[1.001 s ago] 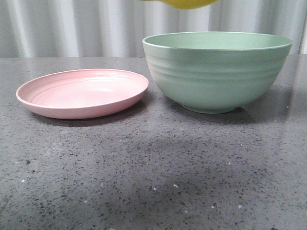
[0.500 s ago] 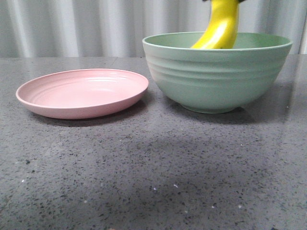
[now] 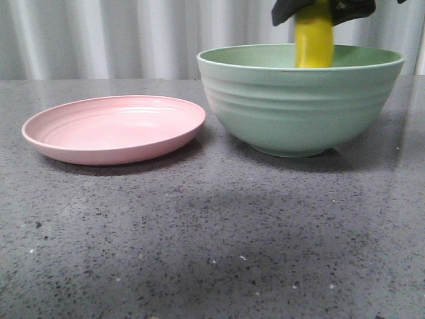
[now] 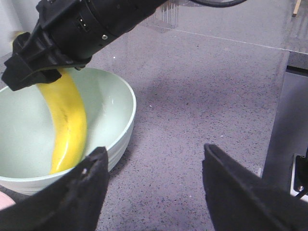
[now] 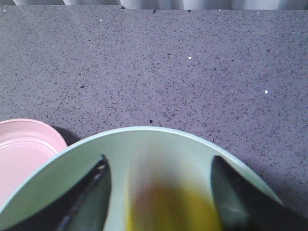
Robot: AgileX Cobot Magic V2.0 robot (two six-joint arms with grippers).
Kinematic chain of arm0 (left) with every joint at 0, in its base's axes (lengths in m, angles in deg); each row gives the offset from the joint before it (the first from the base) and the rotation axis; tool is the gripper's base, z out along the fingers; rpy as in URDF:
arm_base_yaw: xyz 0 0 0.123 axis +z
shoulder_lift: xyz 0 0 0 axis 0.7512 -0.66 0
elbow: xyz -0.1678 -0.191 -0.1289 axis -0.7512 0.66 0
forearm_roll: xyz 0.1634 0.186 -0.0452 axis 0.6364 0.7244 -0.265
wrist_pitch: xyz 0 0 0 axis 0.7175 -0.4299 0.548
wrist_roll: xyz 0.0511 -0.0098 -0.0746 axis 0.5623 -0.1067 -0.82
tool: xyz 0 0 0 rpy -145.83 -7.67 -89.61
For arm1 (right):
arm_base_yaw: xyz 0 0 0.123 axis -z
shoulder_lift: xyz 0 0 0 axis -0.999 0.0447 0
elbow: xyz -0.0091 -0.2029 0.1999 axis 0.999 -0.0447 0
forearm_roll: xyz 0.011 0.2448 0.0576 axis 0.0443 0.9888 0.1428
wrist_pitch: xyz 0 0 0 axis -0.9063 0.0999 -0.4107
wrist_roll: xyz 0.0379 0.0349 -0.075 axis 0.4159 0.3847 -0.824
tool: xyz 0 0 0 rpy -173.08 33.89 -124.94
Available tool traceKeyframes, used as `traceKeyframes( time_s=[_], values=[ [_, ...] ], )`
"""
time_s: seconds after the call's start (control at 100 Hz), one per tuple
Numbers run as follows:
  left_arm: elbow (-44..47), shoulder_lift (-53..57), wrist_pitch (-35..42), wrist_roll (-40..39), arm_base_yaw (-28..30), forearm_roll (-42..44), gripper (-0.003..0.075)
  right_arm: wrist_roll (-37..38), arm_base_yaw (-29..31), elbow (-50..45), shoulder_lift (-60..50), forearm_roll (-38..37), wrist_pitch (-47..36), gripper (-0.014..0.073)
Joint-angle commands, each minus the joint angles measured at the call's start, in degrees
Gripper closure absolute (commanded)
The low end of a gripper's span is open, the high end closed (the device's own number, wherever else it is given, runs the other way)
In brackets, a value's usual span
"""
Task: Transfer banana from pink plate to green bowl
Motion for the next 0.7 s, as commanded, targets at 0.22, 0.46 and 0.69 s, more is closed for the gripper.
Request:
traceKeyframes(
  time_s=[0.22, 0.46, 0.69],
  values=[
    [-1.8, 1.2, 4.0, -0.4, 0.2, -0.6, 0.0321, -0.3, 0.2, 2.1, -1.9, -1.4, -4.6, 0.0139],
    [-1.8, 1.2, 4.0, -0.4, 0.2, -0.6, 0.0321, -0.3, 0.2, 2.1, -5.2, -1.8, -4.2, 0.0138],
    [-1.8, 1.2, 4.0, -0.4, 0.2, -0.6, 0.0321, -0.3, 0.2, 2.1, -10.5, -2.8, -0.9, 0.0138]
  ],
)
